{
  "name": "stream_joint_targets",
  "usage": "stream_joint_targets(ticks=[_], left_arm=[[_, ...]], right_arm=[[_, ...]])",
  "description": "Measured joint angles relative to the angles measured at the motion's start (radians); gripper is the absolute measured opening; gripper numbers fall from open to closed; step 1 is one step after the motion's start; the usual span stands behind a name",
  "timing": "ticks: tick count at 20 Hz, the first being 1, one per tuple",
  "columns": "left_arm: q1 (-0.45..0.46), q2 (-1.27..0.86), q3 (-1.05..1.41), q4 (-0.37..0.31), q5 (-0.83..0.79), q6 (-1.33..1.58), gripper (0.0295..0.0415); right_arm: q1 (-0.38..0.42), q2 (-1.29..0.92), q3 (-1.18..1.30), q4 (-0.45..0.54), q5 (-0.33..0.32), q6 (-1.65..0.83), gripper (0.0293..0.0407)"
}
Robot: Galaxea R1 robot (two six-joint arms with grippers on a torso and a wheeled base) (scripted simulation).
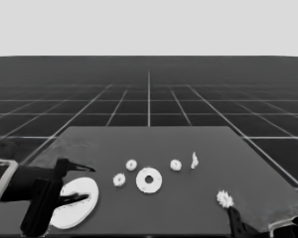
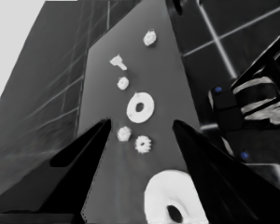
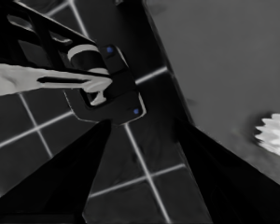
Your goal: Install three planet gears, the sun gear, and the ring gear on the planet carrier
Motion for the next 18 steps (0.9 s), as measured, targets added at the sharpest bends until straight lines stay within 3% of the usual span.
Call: stream_joint_targets(ticks=[1,2,3,4,5,6,7,8,10,13,14,15,16,18], left_arm=[[-0.026,0.001,-0.028,0.03,-0.02,0.001,0.0297],[-0.042,0.001,-0.046,0.047,-0.031,0.002,0.0314],[-0.051,0.002,-0.056,0.058,-0.038,0.002,0.0346],[-0.006,0.269,-0.089,0.539,0.419,-0.484,0.0375],[0.002,0.591,-0.201,0.455,0.911,-0.984,0.0395],[0.002,0.75,-0.415,0.155,0.933,-1.395,0.0404],[0.015,0.799,-0.597,-0.028,0.908,-1.553,0.0398],[0.029,0.822,-0.726,-0.133,0.882,-1.615,0.0391],[0.045,0.849,-0.869,-0.23,0.861,-1.649,0.0386],[0.053,0.864,-0.943,-0.271,0.856,-1.652,0.0385],[0.2,0.864,-0.944,-0.099,0.812,-1.657,0.0385],[0.33,0.876,-0.985,0.002,0.781,-1.637,0.0385],[0.399,0.891,-1.036,0.055,0.756,-1.611,0.0385],[0.455,0.912,-1.1,0.096,0.726,-1.578,0.0385]], right_arm=[[0.02,-0.006,-0.023,-0.031,-0.01,0.001,0.0308],[0.032,-0.009,-0.037,-0.049,-0.015,0.002,0.0337],[0.039,-0.011,-0.045,-0.06,-0.019,0.003,0.0368],[0.043,-0.012,-0.05,-0.066,-0.021,0.003,0.038],[0.045,-0.013,-0.052,-0.07,-0.022,0.003,0.0383],[0.047,-0.013,-0.054,-0.072,-0.023,0.003,0.0384],[0.047,-0.013,-0.055,-0.073,-0.023,0.003,0.0384],[0.048,-0.014,-0.055,-0.074,-0.023,0.003,0.0384],[0.048,-0.014,-0.055,-0.075,-0.023,0.003,0.0385],[0.048,-0.014,-0.056,-0.075,-0.023,0.003,0.0385],[0.048,-0.014,-0.056,-0.075,-0.023,0.003,0.0385],[0.048,-0.014,-0.056,-0.075,-0.023,0.003,0.0385],[0.048,-0.014,-0.056,-0.075,-0.023,0.003,0.0385],[0.048,-0.014,-0.056,-0.075,-0.023,0.003,0.0385]])
